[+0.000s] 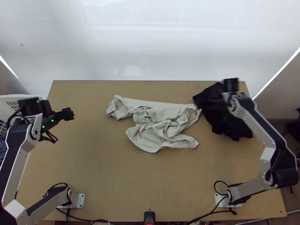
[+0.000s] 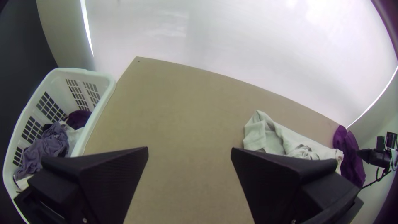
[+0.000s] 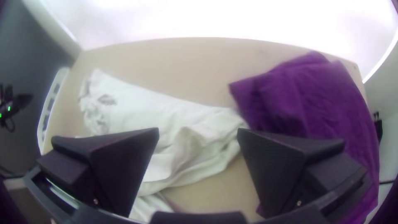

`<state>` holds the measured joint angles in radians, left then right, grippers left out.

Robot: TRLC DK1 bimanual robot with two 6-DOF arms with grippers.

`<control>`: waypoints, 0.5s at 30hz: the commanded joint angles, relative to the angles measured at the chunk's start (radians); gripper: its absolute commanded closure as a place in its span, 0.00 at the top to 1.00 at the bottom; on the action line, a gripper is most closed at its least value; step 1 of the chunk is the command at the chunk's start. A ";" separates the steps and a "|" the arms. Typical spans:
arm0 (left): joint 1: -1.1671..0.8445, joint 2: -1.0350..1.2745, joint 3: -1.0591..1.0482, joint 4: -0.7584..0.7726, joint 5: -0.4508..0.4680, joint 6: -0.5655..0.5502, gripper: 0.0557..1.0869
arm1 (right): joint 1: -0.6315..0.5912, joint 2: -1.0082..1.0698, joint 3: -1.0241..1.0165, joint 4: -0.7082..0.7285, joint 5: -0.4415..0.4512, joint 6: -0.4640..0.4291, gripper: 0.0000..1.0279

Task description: Fold the t-shirt

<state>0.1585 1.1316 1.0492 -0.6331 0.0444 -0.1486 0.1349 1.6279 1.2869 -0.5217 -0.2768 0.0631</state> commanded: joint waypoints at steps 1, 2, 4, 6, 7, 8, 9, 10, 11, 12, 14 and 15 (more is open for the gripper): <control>-0.014 -0.013 -0.008 0.001 0.000 0.004 0.94 | 0.325 -0.025 0.045 -0.086 0.042 -0.140 0.64; -0.019 -0.018 -0.008 0.003 0.000 0.003 0.94 | 0.373 0.000 0.052 -0.086 0.060 -0.155 0.51; -0.030 -0.024 -0.009 0.006 -0.001 0.001 0.94 | 0.425 0.049 0.074 -0.086 0.082 -0.163 0.37; -0.034 -0.030 -0.012 0.009 -0.001 -0.002 0.94 | 0.454 0.115 0.103 -0.086 0.106 -0.174 0.34; -0.036 -0.032 -0.014 0.009 -0.001 -0.002 0.94 | 0.462 0.155 0.120 -0.086 0.117 -0.174 0.34; -0.036 -0.035 -0.017 0.010 -0.003 -0.002 0.94 | 0.466 0.191 0.141 -0.087 0.119 -0.174 0.34; -0.036 -0.036 -0.018 0.012 -0.003 0.000 0.94 | 0.476 0.220 0.157 -0.086 0.122 -0.172 0.34; -0.036 -0.039 -0.018 0.012 -0.005 0.000 0.94 | 0.483 0.250 0.175 -0.086 0.133 -0.172 0.34; -0.036 -0.043 -0.020 0.012 -0.005 0.001 0.94 | 0.491 0.273 0.192 -0.087 0.133 -0.171 0.34; -0.036 -0.049 -0.020 0.012 -0.006 0.001 0.94 | 0.503 0.293 0.207 -0.087 0.133 -0.169 0.34; -0.036 -0.052 -0.021 0.012 -0.006 0.003 0.94 | 0.525 0.336 0.241 -0.087 0.139 -0.166 0.34; -0.036 -0.052 -0.023 0.012 -0.006 0.003 0.94 | 0.534 0.359 0.258 -0.090 0.140 -0.164 0.34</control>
<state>0.1268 1.0939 1.0332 -0.6243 0.0433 -0.1463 0.5766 1.8381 1.4441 -0.6041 -0.1638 -0.0952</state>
